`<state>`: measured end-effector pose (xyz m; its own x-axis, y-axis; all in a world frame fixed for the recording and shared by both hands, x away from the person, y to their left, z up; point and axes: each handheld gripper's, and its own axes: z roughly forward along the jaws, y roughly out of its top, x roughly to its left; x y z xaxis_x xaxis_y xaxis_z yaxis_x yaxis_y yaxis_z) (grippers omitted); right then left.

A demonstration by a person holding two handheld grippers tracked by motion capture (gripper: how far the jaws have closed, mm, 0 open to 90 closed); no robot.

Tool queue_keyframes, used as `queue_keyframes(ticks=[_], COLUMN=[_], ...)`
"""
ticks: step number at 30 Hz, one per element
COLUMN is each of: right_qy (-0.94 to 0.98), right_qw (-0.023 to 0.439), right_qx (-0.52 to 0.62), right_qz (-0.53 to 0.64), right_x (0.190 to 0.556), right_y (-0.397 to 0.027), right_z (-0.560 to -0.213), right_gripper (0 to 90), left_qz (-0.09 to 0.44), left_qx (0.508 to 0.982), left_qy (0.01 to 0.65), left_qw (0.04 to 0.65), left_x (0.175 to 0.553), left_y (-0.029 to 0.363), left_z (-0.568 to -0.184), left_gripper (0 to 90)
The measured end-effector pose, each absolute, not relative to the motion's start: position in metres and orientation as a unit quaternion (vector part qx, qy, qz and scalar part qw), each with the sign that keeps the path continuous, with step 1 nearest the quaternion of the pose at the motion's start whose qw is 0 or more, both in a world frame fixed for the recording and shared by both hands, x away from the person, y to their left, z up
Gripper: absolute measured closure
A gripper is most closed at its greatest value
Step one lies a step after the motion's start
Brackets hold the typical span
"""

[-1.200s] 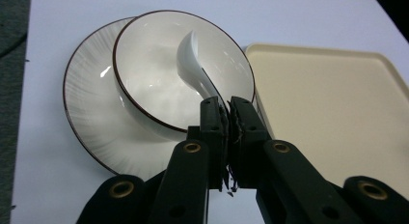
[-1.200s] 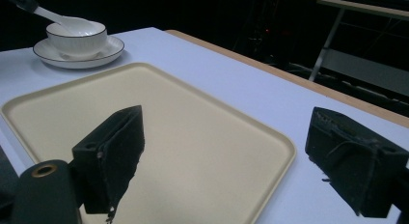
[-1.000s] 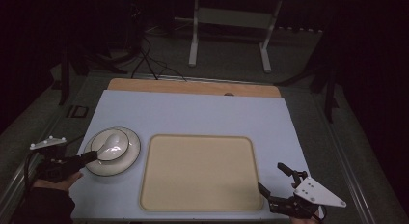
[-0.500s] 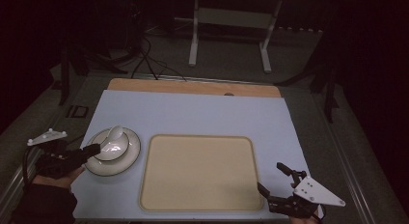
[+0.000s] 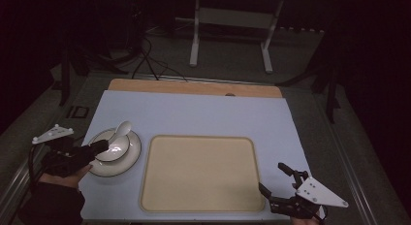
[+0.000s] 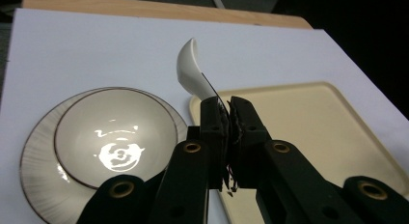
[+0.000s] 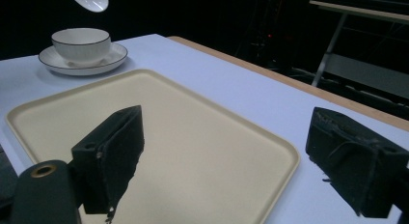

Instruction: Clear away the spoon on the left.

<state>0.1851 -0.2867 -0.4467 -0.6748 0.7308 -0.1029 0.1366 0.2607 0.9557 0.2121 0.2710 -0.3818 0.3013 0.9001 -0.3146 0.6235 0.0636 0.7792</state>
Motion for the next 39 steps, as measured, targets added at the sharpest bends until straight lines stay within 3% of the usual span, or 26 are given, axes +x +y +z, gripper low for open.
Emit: queue_keyframes(ticks=[23, 39], right_qy=[0.744, 0.744], right_qw=[0.275, 0.274], right_qx=[0.290, 0.286], right_qz=[0.536, 0.537], right_x=[0.187, 0.189], right_y=[-0.285, -0.283], right_z=[-0.447, -0.446], right_gripper=[12.9, 12.9], left_qz=[0.178, 0.191], left_qx=[0.670, 0.643], left_qy=[0.551, 0.556], left_qw=[0.466, 0.490], left_x=[0.206, 0.197], left_y=[0.226, 0.195], left_z=[-0.372, -0.378], left_gripper=[86.1, 86.0])
